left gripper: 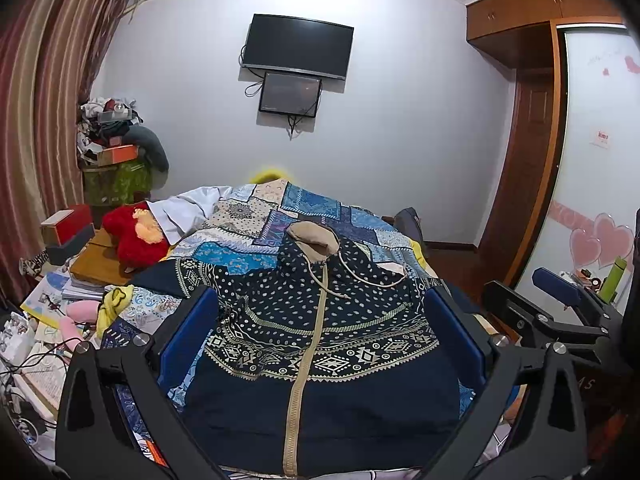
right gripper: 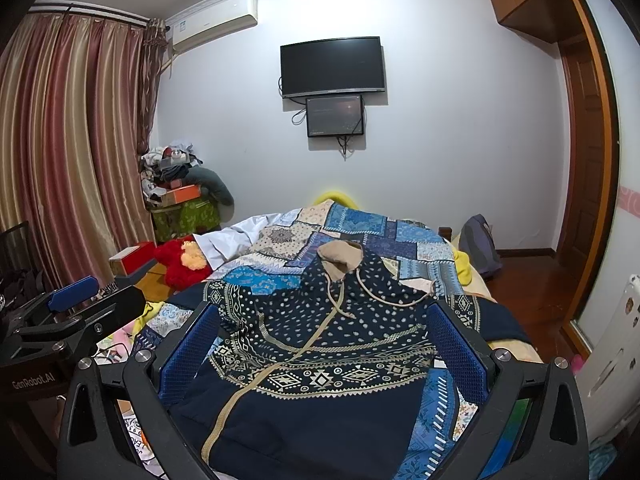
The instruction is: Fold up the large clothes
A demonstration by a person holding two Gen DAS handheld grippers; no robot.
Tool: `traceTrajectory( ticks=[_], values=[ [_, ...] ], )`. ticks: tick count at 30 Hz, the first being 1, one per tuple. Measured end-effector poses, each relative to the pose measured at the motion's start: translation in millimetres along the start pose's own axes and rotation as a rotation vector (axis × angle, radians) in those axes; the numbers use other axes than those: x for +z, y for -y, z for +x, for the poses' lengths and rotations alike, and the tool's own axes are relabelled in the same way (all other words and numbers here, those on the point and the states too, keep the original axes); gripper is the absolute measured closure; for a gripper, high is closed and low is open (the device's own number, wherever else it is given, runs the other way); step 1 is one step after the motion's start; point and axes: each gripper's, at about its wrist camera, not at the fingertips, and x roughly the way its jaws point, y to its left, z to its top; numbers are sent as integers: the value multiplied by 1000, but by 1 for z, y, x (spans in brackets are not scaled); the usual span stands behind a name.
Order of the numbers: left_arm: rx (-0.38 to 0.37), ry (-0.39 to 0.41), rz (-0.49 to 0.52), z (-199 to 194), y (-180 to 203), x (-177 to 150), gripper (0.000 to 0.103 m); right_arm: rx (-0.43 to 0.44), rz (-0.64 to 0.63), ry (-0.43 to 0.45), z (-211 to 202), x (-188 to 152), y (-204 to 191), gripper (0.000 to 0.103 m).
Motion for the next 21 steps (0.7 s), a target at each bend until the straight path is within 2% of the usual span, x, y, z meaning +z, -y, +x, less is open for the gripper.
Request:
traceTrajectory(
  ticks=[21],
  values=[
    [8, -13, -8, 3, -3, 3, 0, -1, 2, 0, 1, 0, 1, 0]
  ],
)
